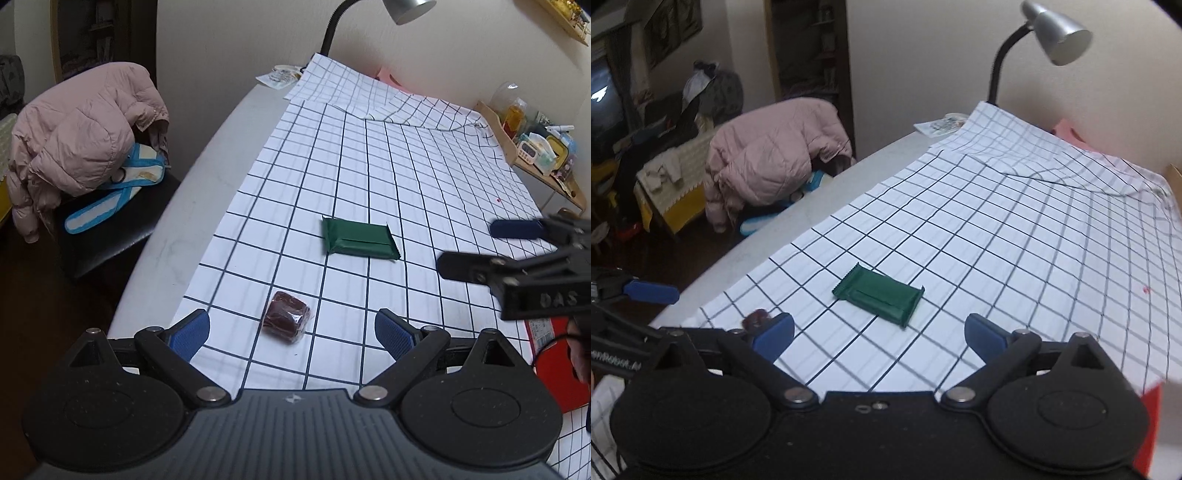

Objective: Organize snacks
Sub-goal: 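Move both tools back toward the brown cake and green bar packet, then grasp brown wrapped cake with left tool while right tool grasps green bar packet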

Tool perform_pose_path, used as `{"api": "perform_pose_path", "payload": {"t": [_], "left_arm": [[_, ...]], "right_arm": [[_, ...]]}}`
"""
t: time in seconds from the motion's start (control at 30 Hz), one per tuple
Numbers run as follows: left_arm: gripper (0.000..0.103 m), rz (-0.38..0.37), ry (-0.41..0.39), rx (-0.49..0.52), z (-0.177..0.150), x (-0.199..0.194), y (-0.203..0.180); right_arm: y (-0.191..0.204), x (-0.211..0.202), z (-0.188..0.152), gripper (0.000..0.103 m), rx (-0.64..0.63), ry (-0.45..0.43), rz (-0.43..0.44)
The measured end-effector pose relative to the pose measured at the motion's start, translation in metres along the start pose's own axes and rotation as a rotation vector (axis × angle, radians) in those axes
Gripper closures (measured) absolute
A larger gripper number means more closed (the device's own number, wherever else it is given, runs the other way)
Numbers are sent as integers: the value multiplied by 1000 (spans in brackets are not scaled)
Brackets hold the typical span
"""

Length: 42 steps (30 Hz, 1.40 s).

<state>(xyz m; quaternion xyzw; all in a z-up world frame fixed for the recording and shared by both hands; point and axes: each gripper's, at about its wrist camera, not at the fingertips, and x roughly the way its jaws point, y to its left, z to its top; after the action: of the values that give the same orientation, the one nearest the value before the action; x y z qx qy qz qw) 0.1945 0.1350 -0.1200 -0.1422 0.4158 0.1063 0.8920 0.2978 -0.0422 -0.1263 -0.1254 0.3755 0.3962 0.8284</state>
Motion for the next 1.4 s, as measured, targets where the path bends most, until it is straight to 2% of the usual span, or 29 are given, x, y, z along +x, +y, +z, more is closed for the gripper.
{"api": "perform_pose_path", "payload": {"t": [0.2, 0.33, 0.4, 0.53, 0.6, 0.67, 0.77, 1.03, 1.13, 1.2, 1.3, 1.37, 1.4], "left_arm": [[7, 1, -10, 29, -2, 16, -3], [7, -7, -3, 28, -2, 27, -2], [14, -9, -7, 27, -3, 31, -1], [18, -9, -4, 41, -1, 39, 0], [31, -15, 8, 40, 1, 44, 1], [37, -32, 15, 50, 3, 47, 1], [40, -41, 4, 61, 2, 49, 2], [56, -55, 43, 67, 0, 59, 3], [59, -55, 51, 73, -2, 60, 3], [65, -56, 60, 73, -3, 62, 4], [67, -57, 58, 71, -4, 61, 4], [68, -52, 58, 72, -4, 61, 4], [71, -45, 58, 74, -3, 62, 3]], "right_arm": [[-2, 41, 13, 9, -148, 75, 47], [-4, 66, 23, 18, -212, 113, 77], [-3, 76, 26, 18, -243, 129, 97], [-1, 97, 29, 18, -318, 181, 140], [0, 105, 29, 18, -355, 194, 142], [-1, 112, 29, 18, -372, 207, 156], [-4, 121, 29, 18, -382, 225, 162], [-6, 131, 30, 20, -381, 236, 204], [-4, 129, 27, 24, -367, 226, 222], [-4, 127, 26, 28, -340, 226, 225], [-1, 122, 24, 41, -320, 215, 213], [4, 118, 21, 57, -306, 206, 197], [7, 117, 20, 58, -295, 205, 178]]}}
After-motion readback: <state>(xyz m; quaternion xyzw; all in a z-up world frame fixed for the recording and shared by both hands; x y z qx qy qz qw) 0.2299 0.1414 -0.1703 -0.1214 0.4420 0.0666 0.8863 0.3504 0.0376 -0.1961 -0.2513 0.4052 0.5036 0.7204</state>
